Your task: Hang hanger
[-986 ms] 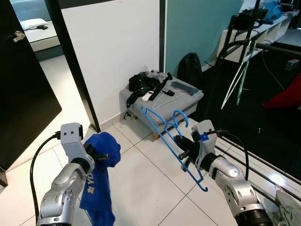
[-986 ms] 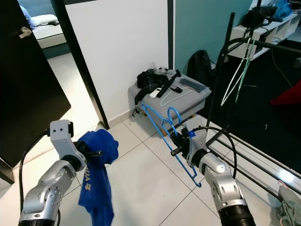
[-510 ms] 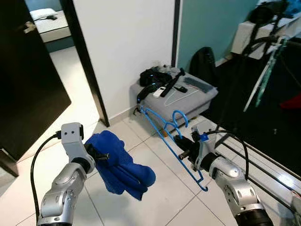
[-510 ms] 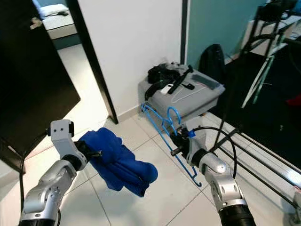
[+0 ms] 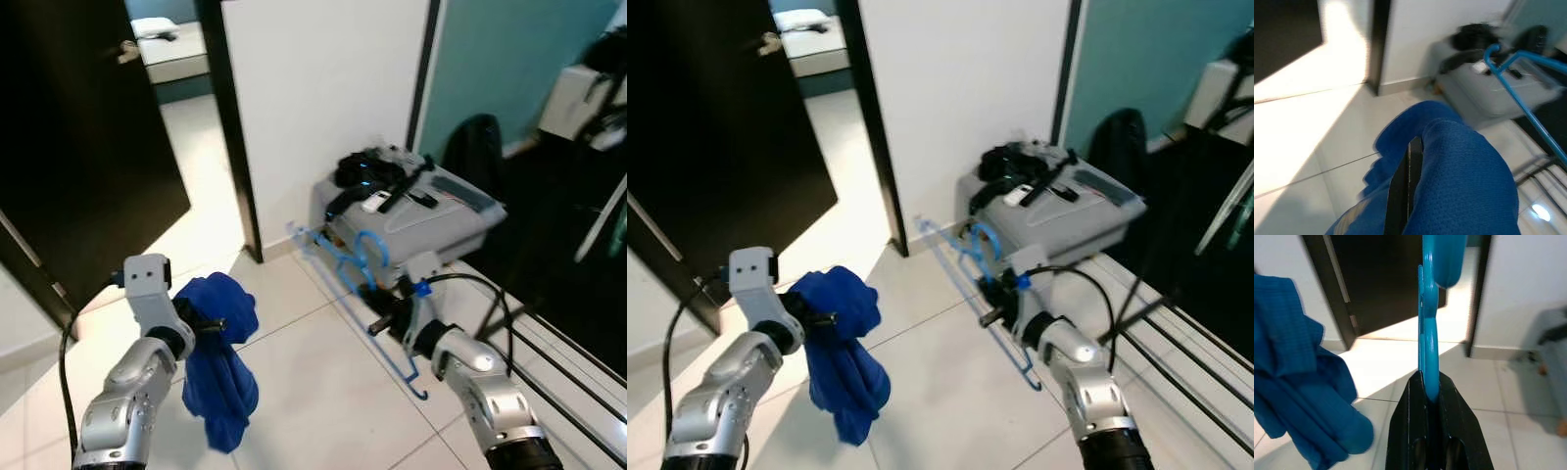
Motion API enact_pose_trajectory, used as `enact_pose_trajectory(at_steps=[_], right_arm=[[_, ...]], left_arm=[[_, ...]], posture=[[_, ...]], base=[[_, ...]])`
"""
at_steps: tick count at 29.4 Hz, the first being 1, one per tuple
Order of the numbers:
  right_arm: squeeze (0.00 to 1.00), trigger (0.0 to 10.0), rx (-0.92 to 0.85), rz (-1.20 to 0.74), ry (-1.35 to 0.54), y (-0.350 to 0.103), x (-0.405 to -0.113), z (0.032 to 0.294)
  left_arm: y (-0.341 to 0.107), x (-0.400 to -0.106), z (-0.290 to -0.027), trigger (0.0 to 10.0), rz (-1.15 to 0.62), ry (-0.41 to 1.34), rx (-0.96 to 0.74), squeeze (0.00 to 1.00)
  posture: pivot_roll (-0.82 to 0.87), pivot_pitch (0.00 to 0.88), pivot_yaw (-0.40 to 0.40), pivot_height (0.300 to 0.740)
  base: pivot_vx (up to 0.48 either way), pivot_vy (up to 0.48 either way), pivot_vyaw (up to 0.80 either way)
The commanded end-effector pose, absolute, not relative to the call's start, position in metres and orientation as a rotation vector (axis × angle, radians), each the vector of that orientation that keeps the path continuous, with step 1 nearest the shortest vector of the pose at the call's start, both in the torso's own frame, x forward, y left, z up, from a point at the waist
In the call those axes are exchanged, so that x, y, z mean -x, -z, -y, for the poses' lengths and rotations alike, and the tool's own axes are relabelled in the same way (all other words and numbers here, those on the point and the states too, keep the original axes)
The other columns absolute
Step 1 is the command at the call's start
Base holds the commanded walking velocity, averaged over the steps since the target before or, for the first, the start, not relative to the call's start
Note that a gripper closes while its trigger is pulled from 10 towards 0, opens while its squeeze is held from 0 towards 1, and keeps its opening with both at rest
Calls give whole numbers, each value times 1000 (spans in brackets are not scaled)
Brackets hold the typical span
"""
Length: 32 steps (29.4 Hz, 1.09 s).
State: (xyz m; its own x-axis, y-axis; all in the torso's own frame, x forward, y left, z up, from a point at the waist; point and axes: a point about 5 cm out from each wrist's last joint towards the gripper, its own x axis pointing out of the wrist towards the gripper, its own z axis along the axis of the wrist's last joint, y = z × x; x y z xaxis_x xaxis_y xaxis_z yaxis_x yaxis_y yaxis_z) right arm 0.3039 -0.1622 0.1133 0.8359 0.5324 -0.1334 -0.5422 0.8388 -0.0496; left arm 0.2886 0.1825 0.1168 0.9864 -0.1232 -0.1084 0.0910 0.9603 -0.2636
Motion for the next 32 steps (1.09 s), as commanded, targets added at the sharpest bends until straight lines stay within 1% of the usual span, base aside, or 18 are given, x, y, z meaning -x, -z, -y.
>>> enact_pose_trajectory(at_steps=[1, 11, 17, 22, 23, 24, 25, 28, 29, 32], right_arm=[[0, 10000, 83, -113, -577, -112, -303, 161], [0, 10000, 83, -109, -585, -113, -303, 160], [0, 10000, 83, -108, -591, -113, -303, 160], [0, 10000, 102, -111, -599, -112, -303, 159], [0, 10000, 113, -118, -594, -110, -303, 160], [0, 10000, 115, -120, -592, -110, -303, 160], [0, 10000, 121, -127, -589, -109, -304, 161], [0, 10000, 131, -135, -590, -109, -305, 161], [0, 10000, 162, -160, -610, -108, -309, 165], [0, 10000, 182, -175, -621, -108, -313, 168]], left_arm=[[-116, -288, -185, 10000, -126, 103, 238, 0], [-117, -288, -185, 10000, -125, 104, 232, 0], [-116, -289, -186, 10000, -126, 97, 250, 0], [-116, -290, -186, 10000, -123, 109, 285, 0], [-116, -291, -185, 10000, -119, 136, 296, 0], [-115, -291, -184, 10000, -119, 143, 296, 0], [-115, -293, -185, 10000, -119, 139, 292, 0], [-116, -295, -185, 10000, -118, 128, 285, 0], [-118, -300, -181, 10000, -104, 97, 276, 0], [-121, -301, -175, 10000, -87, 88, 269, 0]], posture=[[-46, 0, 40, 731], [-46, 0, 40, 731], [-46, 0, 40, 731], [-50, 0, 24, 731], [-51, 0, 5, 731], [-51, 0, 5, 731], [-53, 0, -45, 731], [-53, 0, -45, 731], [-5, 0, -154, 731], [-2, 0, -167, 731]], base=[[0, 0, 688], [0, 0, 688], [0, 0, 688], [0, 0, 688], [0, 0, 688], [0, 0, 688], [0, 0, 688], [0, 0, 688], [0, 0, 688], [0, 0, 683]])
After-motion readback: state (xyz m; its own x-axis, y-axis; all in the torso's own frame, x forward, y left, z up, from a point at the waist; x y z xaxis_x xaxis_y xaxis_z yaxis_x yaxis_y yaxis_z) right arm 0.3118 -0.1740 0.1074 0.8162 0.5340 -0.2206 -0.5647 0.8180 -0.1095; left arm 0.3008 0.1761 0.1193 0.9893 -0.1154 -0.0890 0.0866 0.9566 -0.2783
